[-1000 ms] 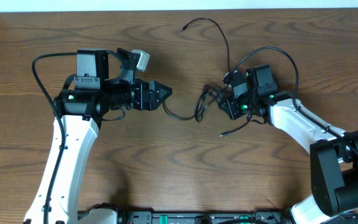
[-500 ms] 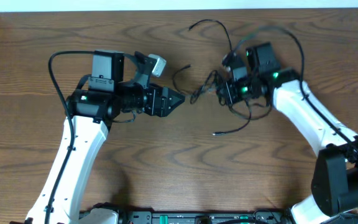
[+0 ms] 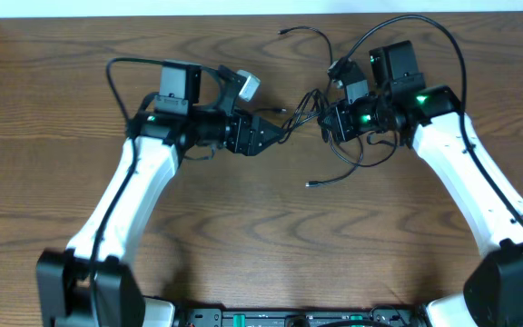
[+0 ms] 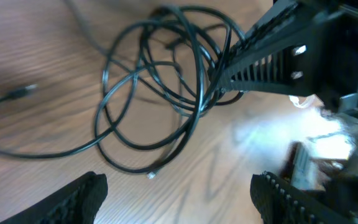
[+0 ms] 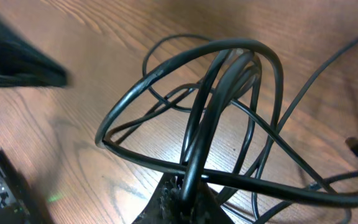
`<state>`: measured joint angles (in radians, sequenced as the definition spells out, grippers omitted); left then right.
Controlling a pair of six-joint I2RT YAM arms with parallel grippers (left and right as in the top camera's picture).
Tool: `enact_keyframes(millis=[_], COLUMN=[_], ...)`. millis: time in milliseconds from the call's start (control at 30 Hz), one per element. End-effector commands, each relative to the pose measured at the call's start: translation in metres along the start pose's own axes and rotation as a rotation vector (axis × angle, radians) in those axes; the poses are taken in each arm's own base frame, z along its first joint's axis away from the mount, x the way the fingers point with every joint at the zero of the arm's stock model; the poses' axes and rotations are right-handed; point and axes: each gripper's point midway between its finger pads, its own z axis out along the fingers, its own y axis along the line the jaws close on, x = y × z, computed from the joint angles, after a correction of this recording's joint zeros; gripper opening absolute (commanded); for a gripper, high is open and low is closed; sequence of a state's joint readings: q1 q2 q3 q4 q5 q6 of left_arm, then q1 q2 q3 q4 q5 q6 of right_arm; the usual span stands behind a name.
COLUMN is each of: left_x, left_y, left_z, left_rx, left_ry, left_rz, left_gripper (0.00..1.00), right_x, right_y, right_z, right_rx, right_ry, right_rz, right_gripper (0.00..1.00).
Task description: Untangle cables
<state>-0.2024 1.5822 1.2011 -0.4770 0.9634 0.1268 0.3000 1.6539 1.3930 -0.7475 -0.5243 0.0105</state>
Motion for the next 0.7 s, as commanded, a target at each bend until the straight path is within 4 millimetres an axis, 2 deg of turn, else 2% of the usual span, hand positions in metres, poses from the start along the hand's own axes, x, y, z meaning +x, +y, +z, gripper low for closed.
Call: enact_keyframes(millis=[0, 167, 333, 500, 667], left_x=[0.005, 0.015, 0.018, 0.023, 0.029], left_y=[-0.024, -0.026, -0.033, -0.023, -0.026], left_z=[0.01, 0.026, 0.032, 0.039, 0.044], left_rx=[0.224, 0.284, 0.297, 0.219, 0.212], left_ry=[0.004, 0.037, 0.049, 0.077, 0.103], left_rz=[0.032, 0.051, 0.097, 0.103, 0.099], left_gripper=[0.79, 0.79, 0.76, 0.72, 0.69], right_x=[-0.014, -0.014, -0.015, -0.017, -0.024], right_y=[0.022, 0.017, 0.014, 0.013, 0.012], right_z=[-0.019, -0.02, -0.02, -0.02, -0.022], right_rx=[-0.029, 0.002, 0.017, 0.016, 0.011], right_ry=[-0.058, -0.061, -0.065, -0.072, -0.099], right_rz=[-0.065, -0.064, -0.053, -0.04, -0.019], right_gripper=[0.01, 0.01, 0.01, 0.01, 0.01])
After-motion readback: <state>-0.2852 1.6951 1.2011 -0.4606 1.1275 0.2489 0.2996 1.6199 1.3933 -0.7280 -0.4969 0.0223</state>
